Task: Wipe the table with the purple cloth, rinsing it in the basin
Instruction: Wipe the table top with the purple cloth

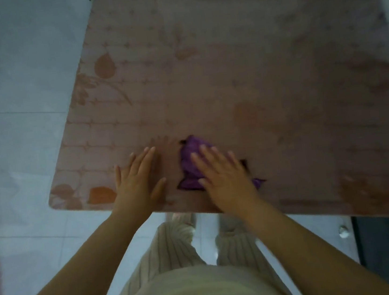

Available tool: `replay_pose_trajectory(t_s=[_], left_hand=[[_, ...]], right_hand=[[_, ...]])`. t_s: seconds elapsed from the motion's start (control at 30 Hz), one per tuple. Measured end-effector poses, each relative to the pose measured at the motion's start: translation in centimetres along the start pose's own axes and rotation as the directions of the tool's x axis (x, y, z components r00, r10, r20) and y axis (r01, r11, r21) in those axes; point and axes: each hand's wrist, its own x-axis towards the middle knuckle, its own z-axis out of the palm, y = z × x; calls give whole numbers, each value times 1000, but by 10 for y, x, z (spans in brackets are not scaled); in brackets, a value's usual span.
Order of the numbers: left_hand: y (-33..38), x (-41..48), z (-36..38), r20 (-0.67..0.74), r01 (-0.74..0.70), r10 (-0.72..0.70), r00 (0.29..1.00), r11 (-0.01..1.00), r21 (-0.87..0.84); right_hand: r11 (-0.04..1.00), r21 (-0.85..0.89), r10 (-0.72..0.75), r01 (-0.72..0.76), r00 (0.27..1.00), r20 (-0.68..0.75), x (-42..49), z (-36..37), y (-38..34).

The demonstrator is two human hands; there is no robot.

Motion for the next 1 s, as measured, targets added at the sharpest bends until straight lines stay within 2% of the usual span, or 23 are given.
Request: replay_pose_trajectory(t_s=[0.1, 0.2, 0.27, 0.33, 0.4, 0.47, 0.53, 0.6, 0.7, 0.8, 0.87, 0.9, 1.0], left_hand=[[43, 1, 20, -49, -4, 3, 999, 1000, -23], [73, 2, 29, -90, 43, -47, 995, 998, -47], [81, 2, 30, -123, 104, -110, 986, 993, -50], [81, -1, 27, -147, 152, -156, 977, 988, -40], [77, -10, 23, -154, 198, -203, 967, 979, -50], [68, -19, 18, -162, 211, -213, 963, 977, -31], [62, -26, 11, -170, 231, -233, 957, 972, -33], [60, -30, 3, -163, 254, -260, 952, 966, -56], [53, -27, -6, -128, 202, -205, 970, 979, -32], [50, -5, -10, -76, 113, -111, 991, 993, 16], [55, 13, -11, -38, 94, -95, 995, 996, -6], [57, 22, -11, -23, 77, -77, 997, 997, -15], [62, 44, -5, 9, -38, 39, 999, 999, -14]], right_hand=[[958, 2, 287, -288, 954, -84, -57, -15, 115], [780, 71, 625, -621, 776, -80, -107, -43, 213], [691, 120, 722, -713, 689, -65, -114, -54, 238], [673, 157, 739, -723, 667, -96, -100, -56, 234], [712, 156, 702, -684, 699, -136, -72, -53, 214], [814, 116, 580, -569, 803, -136, -33, -52, 180], [915, 77, 401, -396, 913, -77, 14, -51, 129], [983, 63, 174, -175, 985, 20, 48, -47, 65], [989, 62, -139, 132, 981, 136, 53, -31, -17], [955, 16, -295, 295, 946, 133, 24, -12, -32], [944, -29, -324, 327, 943, 73, -2, -2, -9], [956, -53, -286, 287, 958, 28, -17, 1, 7], [1000, -28, -13, 12, 999, -34, -70, 2, 69]])
